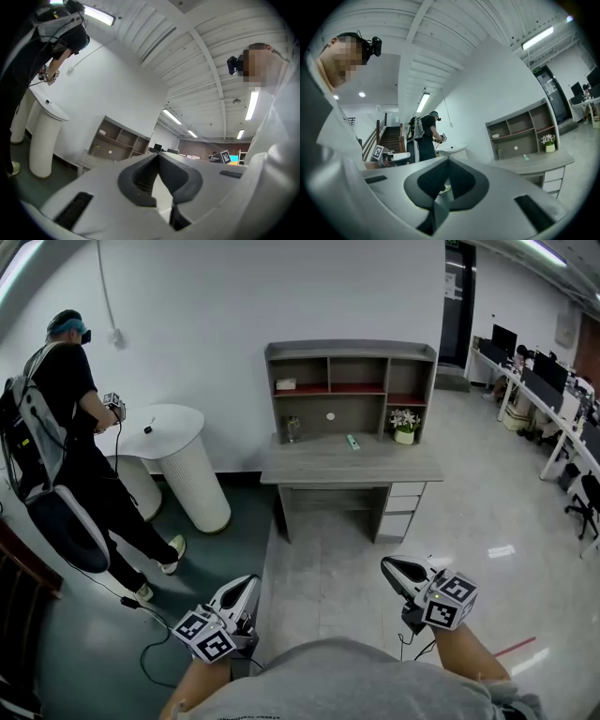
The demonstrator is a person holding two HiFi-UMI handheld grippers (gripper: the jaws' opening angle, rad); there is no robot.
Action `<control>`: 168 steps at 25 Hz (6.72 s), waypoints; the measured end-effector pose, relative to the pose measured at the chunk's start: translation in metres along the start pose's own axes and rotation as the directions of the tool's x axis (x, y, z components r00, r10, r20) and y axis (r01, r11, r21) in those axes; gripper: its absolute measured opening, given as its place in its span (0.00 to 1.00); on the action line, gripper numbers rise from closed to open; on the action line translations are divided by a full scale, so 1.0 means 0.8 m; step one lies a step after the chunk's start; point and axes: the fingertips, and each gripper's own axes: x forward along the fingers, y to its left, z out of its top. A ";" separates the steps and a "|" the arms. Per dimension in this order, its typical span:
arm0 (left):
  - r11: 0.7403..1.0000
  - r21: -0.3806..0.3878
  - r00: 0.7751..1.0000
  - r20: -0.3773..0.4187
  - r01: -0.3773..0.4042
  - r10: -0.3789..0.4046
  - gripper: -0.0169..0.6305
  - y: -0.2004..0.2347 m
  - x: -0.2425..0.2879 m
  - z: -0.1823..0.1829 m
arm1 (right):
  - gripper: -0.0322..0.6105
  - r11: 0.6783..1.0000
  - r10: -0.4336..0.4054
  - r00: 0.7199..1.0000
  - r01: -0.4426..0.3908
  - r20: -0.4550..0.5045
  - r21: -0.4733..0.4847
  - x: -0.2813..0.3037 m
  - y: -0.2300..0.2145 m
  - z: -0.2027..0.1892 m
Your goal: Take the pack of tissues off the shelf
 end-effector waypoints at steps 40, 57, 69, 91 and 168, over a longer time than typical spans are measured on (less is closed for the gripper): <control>0.995 -0.069 0.995 -0.069 0.065 -0.070 0.05 0.416 0.134 0.052 | 0.07 0.998 -0.009 0.994 0.003 -0.109 -0.062 0.436 -0.130 0.005; 0.998 -0.055 0.996 -0.090 -0.018 0.013 0.05 0.556 0.302 0.046 | 0.07 0.999 0.035 0.993 -0.037 -0.109 -0.015 0.576 -0.362 0.020; 0.986 0.012 0.986 0.018 -0.164 0.164 0.05 0.667 0.610 0.084 | 0.07 0.969 0.227 0.961 -0.239 -0.160 -0.062 0.719 -0.629 0.092; 0.744 0.652 0.927 -0.352 0.146 0.127 0.32 0.806 0.949 0.098 | 0.07 0.996 0.048 0.980 -0.062 -0.193 -0.067 0.825 -0.715 0.101; 0.222 0.252 0.326 -0.845 0.942 -0.425 0.24 0.379 1.007 -0.333 | 0.07 0.630 -0.747 0.660 0.741 -0.079 0.235 0.345 -0.922 -0.085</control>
